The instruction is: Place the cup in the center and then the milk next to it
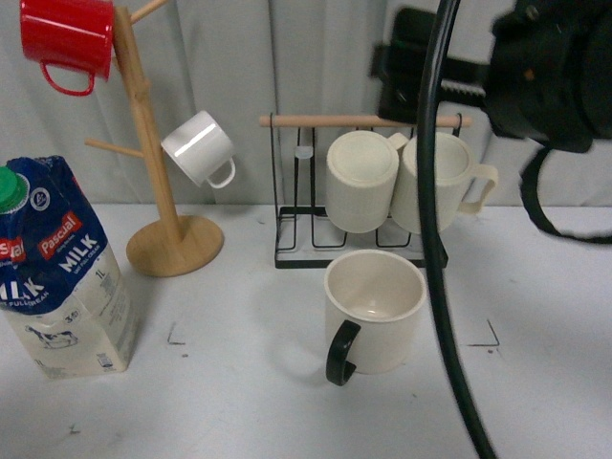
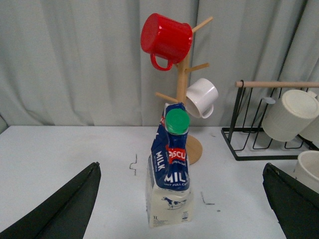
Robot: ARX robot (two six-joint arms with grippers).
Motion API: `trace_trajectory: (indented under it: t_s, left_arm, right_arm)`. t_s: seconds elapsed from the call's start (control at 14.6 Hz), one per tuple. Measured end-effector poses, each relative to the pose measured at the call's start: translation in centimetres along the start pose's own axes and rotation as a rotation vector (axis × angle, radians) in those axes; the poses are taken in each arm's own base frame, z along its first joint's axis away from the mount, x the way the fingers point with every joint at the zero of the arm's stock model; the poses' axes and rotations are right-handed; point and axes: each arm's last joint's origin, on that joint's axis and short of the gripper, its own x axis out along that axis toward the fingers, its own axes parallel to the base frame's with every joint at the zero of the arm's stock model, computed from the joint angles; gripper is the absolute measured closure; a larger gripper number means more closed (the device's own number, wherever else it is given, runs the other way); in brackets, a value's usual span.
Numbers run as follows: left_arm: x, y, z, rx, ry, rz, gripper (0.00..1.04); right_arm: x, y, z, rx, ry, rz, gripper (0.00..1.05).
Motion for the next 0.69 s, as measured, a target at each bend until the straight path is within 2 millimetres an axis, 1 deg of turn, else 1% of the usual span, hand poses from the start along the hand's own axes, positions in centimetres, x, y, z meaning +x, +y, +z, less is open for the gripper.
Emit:
trace_trajectory:
  t_s: [0.07,0.14,0.21,0.27,0.34,0.41,0.48,0.55,0.62,0.69]
  left_arm:
    - [0.0,0.0,0.0,0.0,0.002,0.006,0.07]
    - [0.0,0.0,0.0,0.0,0.0,0.006,0.07]
    - [0.0,0.0,0.0,0.0,0.0,0.004,0.07]
    - [0.0,0.0,0.0,0.0,0.001,0.003,0.07]
    - [0.0,0.0,0.0,0.0,0.001,0.004,0.07]
    - [0.0,0.0,0.0,0.0,0.001,0.004,0.07]
    - [0.0,0.0,0.0,0.0,0.001,0.004,0.07]
    - [0.0,0.0,0.0,0.0,0.001,0.004,0.07]
    - [0.0,0.0,0.0,0.0,0.001,0.003,0.07]
    - [0.0,0.0,0.0,0.0,0.001,0.004,0.07]
  right_arm:
    - [-1.7,-2.3,-3.2,-0.102,-0.07,-0.101,0.31]
    - [-3.7,-4.6,-4.7,-0.137,-0.131,-0.149,0.44]
    - [-6.1,-5.9,-3.1,-0.134,-0.279,-0.157,0.59]
    - [-8.2,-6.3,-2.0,-0.132,-0.365,-0.139,0.72]
    - [-9.5,-7.0,-2.8,-0.143,-0.348,-0.132,0.84]
    - [-10.5,-8.0,-4.8,-0.164,-0.265,-0.137,0.99]
    - [-11.4,-8.7,-5.5,-0.169,-0.25,-0.147,1.03]
    - [-12.7,-9.1,-5.1,-0.163,-0.308,-0.145,1.03]
    - [-13.4,-9.4,-5.6,-0.162,-0.324,-0.143,1.03]
    - [-14.1,-9.9,-7.0,-0.167,-0.259,-0.141,1.03]
